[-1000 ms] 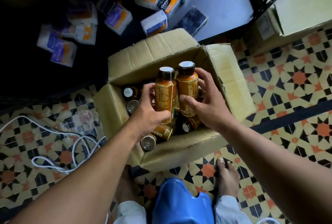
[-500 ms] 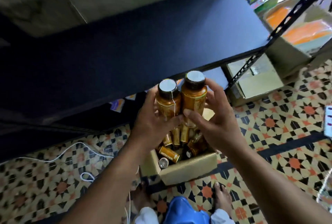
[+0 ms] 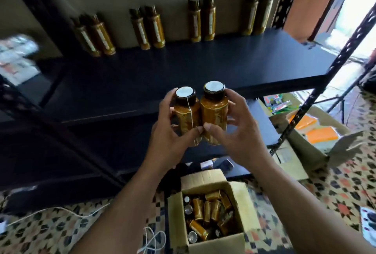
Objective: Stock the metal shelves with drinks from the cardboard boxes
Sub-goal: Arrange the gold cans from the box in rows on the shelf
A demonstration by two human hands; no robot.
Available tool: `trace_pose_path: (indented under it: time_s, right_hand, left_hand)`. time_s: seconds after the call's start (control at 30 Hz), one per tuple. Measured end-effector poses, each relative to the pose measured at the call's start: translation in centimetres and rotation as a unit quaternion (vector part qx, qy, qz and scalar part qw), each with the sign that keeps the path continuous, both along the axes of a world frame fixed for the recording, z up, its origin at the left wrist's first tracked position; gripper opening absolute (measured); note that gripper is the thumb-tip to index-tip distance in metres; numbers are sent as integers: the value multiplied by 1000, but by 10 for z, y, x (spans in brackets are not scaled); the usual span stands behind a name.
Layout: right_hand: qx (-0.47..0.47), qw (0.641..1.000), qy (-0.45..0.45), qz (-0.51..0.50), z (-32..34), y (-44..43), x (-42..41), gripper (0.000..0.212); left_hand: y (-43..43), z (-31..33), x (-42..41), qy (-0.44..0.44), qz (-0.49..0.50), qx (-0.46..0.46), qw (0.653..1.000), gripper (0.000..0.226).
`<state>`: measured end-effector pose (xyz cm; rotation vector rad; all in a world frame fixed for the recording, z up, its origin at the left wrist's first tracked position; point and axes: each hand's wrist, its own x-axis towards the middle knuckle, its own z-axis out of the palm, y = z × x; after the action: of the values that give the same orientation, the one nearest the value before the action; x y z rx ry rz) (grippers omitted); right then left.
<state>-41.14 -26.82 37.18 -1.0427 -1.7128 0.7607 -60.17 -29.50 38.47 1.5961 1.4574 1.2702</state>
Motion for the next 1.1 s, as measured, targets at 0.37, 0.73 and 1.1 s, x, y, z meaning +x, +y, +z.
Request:
trace_pose_path:
  time_s: [0.37,0.73,1.1]
  right_hand:
    - [9,999,2,35,85,42,-90,91]
    - [-51,998,-18,-7,73,89,-166,95]
    - [-25,994,-98,46,51,166,-148,107]
  left_hand:
    - [21,72,-96,59,59,58,995,107]
    - [65,49,-175,81,93,22,992,107]
    - [110,41,-161,131,132,-13,982,105]
